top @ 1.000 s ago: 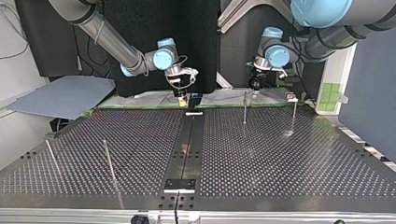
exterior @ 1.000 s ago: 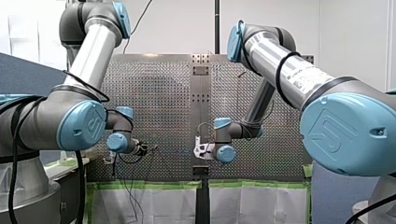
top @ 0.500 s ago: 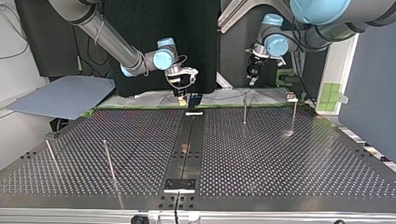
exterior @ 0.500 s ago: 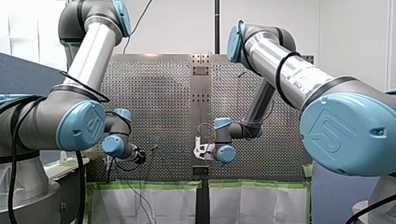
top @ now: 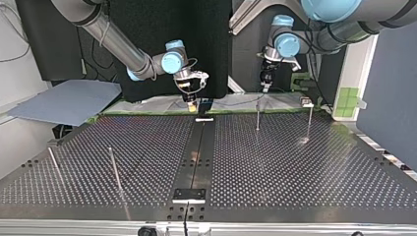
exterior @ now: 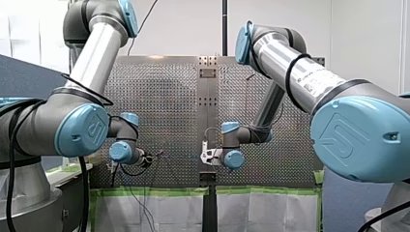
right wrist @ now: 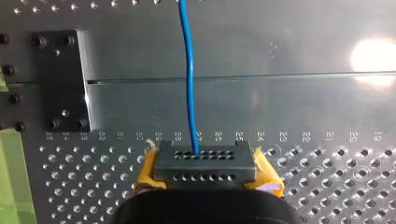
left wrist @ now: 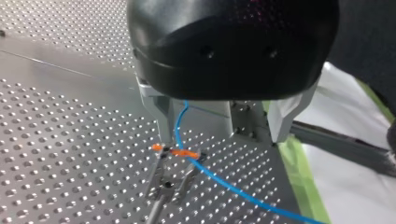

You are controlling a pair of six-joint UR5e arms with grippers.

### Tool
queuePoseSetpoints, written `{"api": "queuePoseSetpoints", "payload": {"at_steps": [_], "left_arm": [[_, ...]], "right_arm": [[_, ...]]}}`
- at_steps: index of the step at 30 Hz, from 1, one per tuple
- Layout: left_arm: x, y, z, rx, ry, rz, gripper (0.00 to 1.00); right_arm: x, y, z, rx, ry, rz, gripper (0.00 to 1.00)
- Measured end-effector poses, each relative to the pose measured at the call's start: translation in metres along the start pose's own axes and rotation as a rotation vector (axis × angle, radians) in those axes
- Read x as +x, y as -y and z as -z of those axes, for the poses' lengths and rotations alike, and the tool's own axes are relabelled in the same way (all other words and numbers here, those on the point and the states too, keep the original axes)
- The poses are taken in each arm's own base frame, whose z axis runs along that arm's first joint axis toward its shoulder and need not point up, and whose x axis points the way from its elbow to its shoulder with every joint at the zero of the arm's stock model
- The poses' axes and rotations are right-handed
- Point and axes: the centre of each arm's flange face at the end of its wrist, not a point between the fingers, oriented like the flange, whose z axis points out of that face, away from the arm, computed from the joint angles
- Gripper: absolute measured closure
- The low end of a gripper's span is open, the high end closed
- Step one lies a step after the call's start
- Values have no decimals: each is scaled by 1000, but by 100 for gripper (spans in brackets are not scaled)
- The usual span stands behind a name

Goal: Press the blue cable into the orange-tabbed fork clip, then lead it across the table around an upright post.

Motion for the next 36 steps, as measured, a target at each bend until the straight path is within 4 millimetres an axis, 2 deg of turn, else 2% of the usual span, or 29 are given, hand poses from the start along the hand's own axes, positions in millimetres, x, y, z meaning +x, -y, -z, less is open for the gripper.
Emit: {"api": "queuePoseSetpoints", "payload": {"at_steps": [11, 36], "left_arm": [[-6, 5, -4, -30, 67, 4, 0], [-6, 6, -3, -50, 71, 28, 0]], "right_arm": [[0, 0, 0, 1, -2, -3, 100], [0, 0, 0, 2, -4, -2, 100]]}}
